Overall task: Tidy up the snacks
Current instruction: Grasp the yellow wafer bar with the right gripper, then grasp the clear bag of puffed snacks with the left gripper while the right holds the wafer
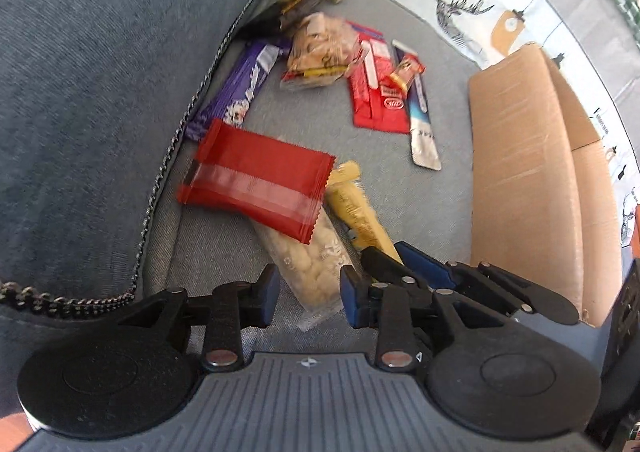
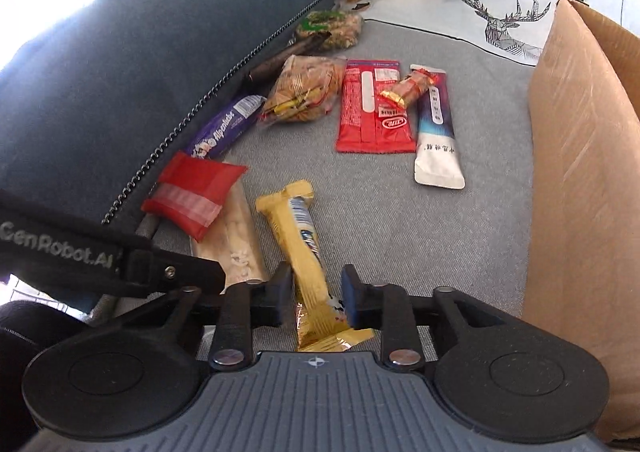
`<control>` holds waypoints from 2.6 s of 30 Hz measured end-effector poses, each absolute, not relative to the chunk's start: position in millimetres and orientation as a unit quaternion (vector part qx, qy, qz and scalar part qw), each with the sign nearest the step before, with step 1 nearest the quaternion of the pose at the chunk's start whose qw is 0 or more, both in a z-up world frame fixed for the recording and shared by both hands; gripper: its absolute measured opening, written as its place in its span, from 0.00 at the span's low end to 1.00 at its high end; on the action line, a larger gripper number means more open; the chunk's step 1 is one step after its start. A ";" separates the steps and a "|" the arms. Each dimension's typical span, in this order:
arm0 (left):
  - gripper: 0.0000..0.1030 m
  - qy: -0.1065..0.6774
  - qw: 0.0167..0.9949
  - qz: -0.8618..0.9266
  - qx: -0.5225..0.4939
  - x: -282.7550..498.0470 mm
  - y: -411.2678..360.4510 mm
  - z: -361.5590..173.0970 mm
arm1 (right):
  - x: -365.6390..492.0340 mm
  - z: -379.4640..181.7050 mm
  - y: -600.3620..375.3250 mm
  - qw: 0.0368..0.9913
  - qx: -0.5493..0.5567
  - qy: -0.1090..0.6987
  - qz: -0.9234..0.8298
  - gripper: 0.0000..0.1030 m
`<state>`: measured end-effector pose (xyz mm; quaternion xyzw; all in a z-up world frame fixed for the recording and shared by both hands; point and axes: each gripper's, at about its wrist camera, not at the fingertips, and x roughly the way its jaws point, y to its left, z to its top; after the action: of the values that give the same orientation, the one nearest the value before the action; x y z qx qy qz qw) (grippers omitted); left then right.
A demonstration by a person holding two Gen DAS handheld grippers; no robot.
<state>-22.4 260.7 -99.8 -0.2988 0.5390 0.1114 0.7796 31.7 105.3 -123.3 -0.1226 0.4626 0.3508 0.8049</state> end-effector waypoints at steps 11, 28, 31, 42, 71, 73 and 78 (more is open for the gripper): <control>0.46 0.574 0.762 0.107 -0.279 0.9 249.0 -112.5 | 35.7 -119.3 86.6 0.816 -0.124 0.472 0.311 0.12; 0.47 0.577 0.774 0.113 -0.233 16.9 234.6 -115.1 | 37.4 -120.8 84.4 0.816 -0.116 0.484 0.296 0.13; 0.39 0.558 0.788 0.114 -0.235 12.4 235.1 -109.3 | 36.6 -121.2 84.1 0.816 -0.116 0.484 0.294 0.13; 0.31 0.492 0.829 0.057 -0.260 -4.0 243.4 -91.4 | 37.6 -123.5 83.0 0.817 -0.110 0.488 0.287 0.13; 0.61 0.566 0.787 0.110 -0.220 26.2 238.8 -114.1 | 40.8 -126.9 85.0 0.813 -0.112 0.496 0.284 0.15; 0.61 0.569 0.785 0.112 -0.216 28.6 238.4 -115.7 | 40.2 -127.6 86.0 0.814 -0.115 0.495 0.283 0.15; 0.61 0.573 0.783 0.117 -0.211 33.2 238.7 -119.0 | 37.1 -128.1 87.8 0.816 -0.122 0.490 0.282 0.15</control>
<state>33.2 238.7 -119.0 -0.2105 0.5728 0.1171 0.7835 37.1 87.8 -128.1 -0.1217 0.4904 0.2819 0.8156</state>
